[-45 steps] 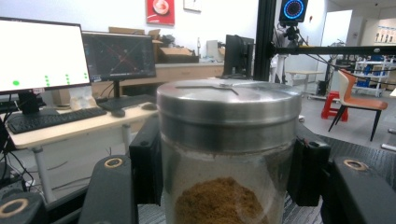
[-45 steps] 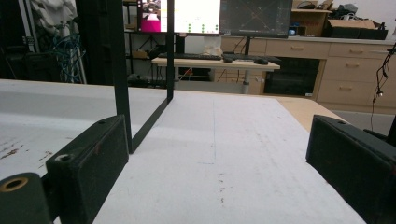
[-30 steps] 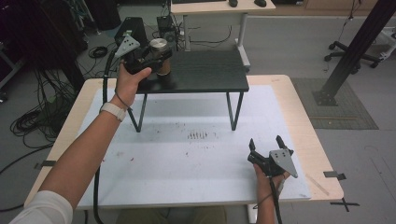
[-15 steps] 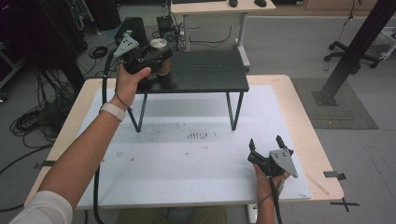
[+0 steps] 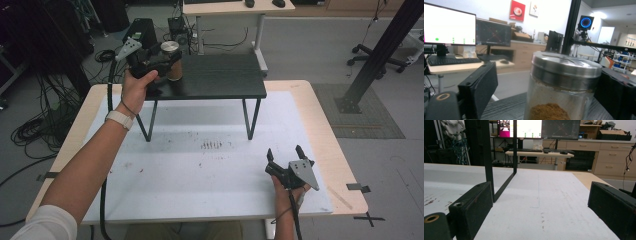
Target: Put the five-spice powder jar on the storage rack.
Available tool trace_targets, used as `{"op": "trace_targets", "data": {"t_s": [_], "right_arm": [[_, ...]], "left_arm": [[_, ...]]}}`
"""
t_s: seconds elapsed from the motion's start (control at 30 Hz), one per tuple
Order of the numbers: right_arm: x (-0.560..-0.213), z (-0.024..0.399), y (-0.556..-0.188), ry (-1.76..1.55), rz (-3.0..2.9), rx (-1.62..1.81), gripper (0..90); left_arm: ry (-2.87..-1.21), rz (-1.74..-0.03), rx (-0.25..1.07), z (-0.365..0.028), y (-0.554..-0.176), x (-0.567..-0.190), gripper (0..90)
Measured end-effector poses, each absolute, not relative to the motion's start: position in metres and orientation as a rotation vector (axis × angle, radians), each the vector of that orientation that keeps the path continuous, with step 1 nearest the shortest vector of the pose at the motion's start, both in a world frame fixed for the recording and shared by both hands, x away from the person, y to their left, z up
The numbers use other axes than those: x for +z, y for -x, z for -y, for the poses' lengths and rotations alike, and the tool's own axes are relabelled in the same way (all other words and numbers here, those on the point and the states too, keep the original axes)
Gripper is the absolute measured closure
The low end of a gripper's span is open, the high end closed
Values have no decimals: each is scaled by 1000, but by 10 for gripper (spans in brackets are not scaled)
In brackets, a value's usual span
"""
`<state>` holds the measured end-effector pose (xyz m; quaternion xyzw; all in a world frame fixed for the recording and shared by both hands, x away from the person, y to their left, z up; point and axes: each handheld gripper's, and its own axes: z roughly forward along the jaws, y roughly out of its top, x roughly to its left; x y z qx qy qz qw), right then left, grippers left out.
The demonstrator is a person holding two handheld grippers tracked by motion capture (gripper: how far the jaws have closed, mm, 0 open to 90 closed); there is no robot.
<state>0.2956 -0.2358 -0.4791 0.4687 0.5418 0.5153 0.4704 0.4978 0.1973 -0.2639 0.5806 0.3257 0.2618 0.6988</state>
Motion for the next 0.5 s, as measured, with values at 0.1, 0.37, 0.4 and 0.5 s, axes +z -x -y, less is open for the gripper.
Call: {"op": "trace_targets", "data": {"t_s": [0.1,0.37,0.4,0.5], "right_arm": [[-479,236,-296,-1150,-1328,1262,61],[-479,236,-296,-1148,-1329,1260,62],[-479,236,-296,-1148,-1329,1259,62],[-479,236,-296,-1147,-1328,1259,62]], "left_arm": [[-1285,-705,578,-196,-496,-262,90],[-1278,-680,591,-201,-485,-254,78],[-1272,-679,590,-201,-483,-253,74],[-1260,-683,585,-204,-478,-250,55]]}}
